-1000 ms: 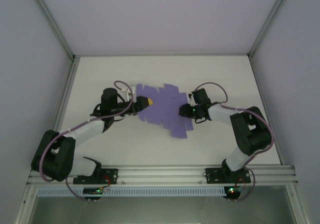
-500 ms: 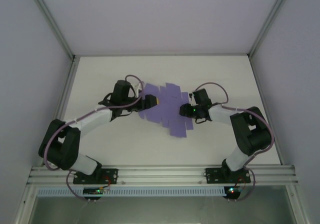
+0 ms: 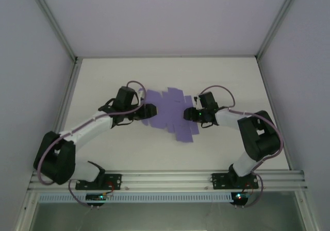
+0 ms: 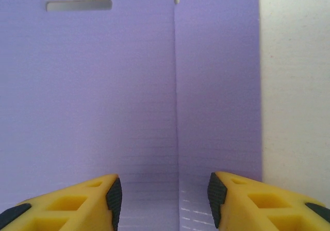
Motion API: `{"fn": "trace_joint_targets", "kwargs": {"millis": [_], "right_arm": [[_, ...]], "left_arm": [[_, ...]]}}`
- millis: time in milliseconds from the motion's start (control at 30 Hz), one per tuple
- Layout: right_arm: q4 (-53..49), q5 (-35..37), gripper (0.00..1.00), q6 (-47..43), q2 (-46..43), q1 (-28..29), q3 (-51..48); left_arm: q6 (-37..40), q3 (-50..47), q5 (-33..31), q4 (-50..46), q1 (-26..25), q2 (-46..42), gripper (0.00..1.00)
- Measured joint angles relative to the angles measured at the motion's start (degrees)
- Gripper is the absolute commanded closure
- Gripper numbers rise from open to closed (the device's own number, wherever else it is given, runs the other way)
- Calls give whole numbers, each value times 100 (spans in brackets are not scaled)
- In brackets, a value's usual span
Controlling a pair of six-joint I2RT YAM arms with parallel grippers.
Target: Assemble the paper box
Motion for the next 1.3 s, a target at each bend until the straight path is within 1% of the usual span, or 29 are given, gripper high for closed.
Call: {"fn": "trace_joint_targets", "kwargs": {"millis": [100, 167, 200, 267, 300, 367, 433, 533, 567, 633, 667, 700, 733, 800, 867, 933, 1000, 1100, 1233, 1300], "right_arm": [[-61, -46, 46, 0, -94, 0, -61], [-96, -70, 46, 0, -146, 0, -101], [-103, -79, 46, 0, -166, 0, -114], [-111, -94, 45, 0, -186, 0, -129], [-120, -96, 45, 0, -199, 0, -129], [-133, -98, 45, 0, -229, 0, -146], [-166, -98, 42, -2, -297, 0, -203], [-328, -133, 35, -20, -516, 0, -284], [-431, -155, 30, -37, -645, -17, -317], [-632, -267, 13, -81, -986, -118, -404], [-737, -380, 8, -118, -1239, -256, -468], [-831, -529, 6, -153, -1537, -457, -527], [-872, -704, 5, -188, -1834, -693, -577], [-868, -1209, 3, -184, -2546, -1338, -640], [-778, -1759, 5, -138, -3154, -1943, -647], [-627, -2358, 6, -11, -3582, -2363, -619], [-448, -2924, 9, 197, -3777, -2570, -542], [44, -3689, 15, 682, -3773, -2702, -431], [896, -4419, 29, 1390, -3521, -2824, -365], [1244, -4656, 42, 1670, -3357, -2874, -313]], "left_arm": [[-83, -212, 96, 155, 63, -407, 58], [-127, -358, 144, 269, 101, -588, 62], [-157, -426, 168, 323, 118, -651, 68], [-195, -485, 192, 356, 168, -684, 75], [-223, -494, 192, 352, 190, -673, 82], [-216, -494, 186, 350, 223, -640, 88], [-212, -494, 179, 326, 236, -581, 99], [-160, -490, 216, 267, 258, -544, 100], [-125, -487, 254, 264, 260, -564, 100], [-79, -487, 387, 299, 286, -660, 100], [-81, -490, 518, 367, 341, -785, 100], [-85, -503, 638, 479, 420, -929, 100], [-109, -527, 758, 629, 520, -1088, 100], [-264, -570, 1027, 1032, 780, -1469, 100], [-481, -573, 1303, 1473, 1029, -1768, 100], [-717, -516, 1604, 1847, 1161, -1930, 100], [-940, -404, 1888, 2122, 1169, -1943, 100], [-1281, -247, 2277, 2472, 1167, -1939, 100], [-1541, -166, 2559, 2702, 1169, -1985, 100], [-1628, -168, 2623, 2734, 1169, -2031, 100]]}}
